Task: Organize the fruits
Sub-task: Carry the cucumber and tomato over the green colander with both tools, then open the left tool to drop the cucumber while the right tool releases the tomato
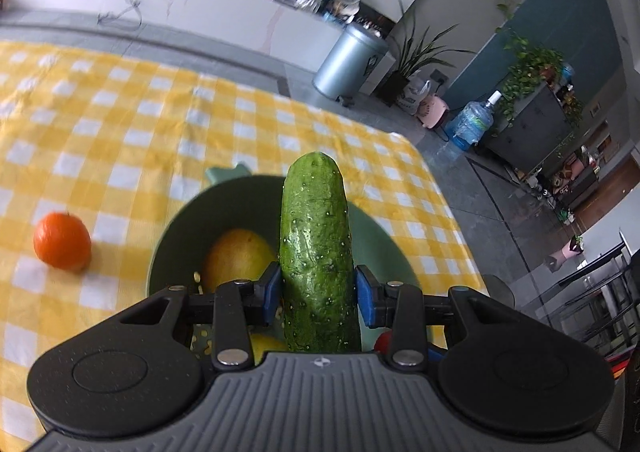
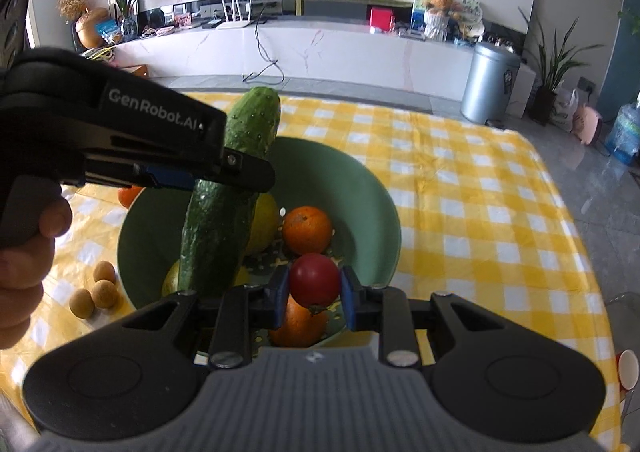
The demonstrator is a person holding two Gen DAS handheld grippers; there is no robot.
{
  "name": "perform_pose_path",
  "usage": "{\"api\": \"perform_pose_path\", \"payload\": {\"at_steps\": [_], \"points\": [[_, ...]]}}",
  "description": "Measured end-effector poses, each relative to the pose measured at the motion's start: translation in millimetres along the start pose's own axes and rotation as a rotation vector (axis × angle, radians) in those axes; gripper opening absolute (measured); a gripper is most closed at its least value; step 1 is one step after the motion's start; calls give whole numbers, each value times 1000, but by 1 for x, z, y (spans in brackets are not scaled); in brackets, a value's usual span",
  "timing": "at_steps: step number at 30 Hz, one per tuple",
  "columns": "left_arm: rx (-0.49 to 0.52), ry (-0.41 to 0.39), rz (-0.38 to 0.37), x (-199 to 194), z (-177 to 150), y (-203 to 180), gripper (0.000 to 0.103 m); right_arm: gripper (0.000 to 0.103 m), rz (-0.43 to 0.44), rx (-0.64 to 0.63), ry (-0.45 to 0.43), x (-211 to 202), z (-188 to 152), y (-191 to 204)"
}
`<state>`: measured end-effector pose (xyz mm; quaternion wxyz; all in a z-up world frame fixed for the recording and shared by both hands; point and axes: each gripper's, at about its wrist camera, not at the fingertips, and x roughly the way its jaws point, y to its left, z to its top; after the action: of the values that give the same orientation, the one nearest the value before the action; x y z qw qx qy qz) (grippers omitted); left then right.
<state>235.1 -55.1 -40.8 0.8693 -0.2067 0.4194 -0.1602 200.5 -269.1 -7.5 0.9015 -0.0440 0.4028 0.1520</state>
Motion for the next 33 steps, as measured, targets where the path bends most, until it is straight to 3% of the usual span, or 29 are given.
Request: {"api": "perform_pose_path", "payload": {"at_steps": [7, 16, 25, 33], "points": [[-9, 57, -42, 14, -2, 0, 43, 24, 14, -21, 30, 10, -2, 4], [32, 104, 0, 22, -6, -8, 47, 23, -15, -73, 32, 8, -1, 6], [70, 103, -10, 12, -8, -10, 54, 23, -51, -104, 42, 11, 3, 8], [159, 50, 35, -19, -10, -21, 59, 23, -116, -138, 56, 13, 8, 10]]}}
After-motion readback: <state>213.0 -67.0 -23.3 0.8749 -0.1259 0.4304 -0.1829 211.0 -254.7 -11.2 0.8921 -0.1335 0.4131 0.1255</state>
